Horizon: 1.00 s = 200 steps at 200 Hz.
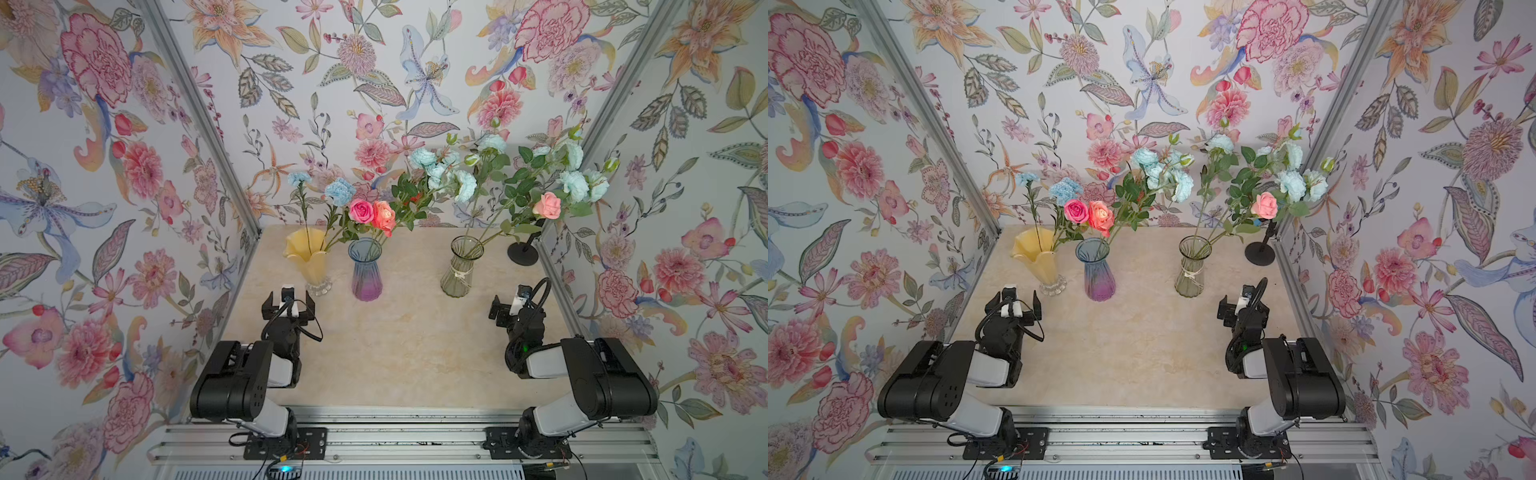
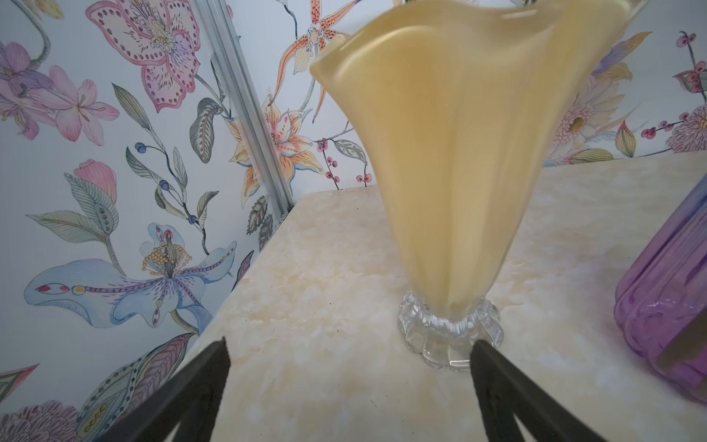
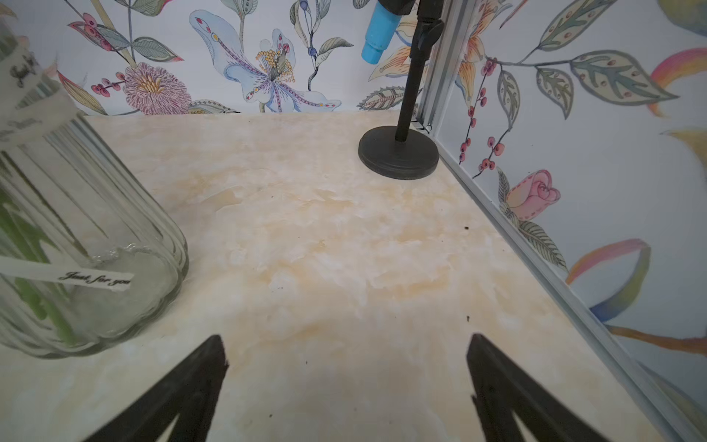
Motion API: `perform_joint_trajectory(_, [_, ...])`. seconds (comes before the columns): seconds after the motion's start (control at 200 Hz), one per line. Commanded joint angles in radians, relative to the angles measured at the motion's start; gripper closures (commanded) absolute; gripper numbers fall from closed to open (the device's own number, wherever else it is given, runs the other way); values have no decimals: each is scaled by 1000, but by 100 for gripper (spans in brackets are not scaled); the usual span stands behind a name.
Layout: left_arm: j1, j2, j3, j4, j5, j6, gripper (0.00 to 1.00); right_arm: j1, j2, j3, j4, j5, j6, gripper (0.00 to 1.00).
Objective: Pick out blue flowers from the vase
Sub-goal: Move the vase to the center of the board.
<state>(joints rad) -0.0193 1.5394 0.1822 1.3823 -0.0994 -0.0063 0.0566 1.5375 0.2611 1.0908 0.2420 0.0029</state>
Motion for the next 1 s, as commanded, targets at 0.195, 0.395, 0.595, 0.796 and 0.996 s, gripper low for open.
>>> perform_joint_trajectory(0.195, [9,9,24,6,2,2,0,-7,9,23,34,-27,-10,0])
perform_joint_trajectory(0.395, [7,12,23,15,-1,3,0,-6,7,17,41,-25,-12,0])
perform_joint_trajectory(0.595, [1,10,21,18,-14,6,0,24,-27,21,12,40,-26,0])
perform_joint_trajectory(0.796, [-3,12,18,27,-21,8,0,28,-20,29,7,42,-29,0])
perform_joint_trajectory(0.996, [-54,-54,-13,71,-186,20,0,66,-91,8,-2,108,-66,0])
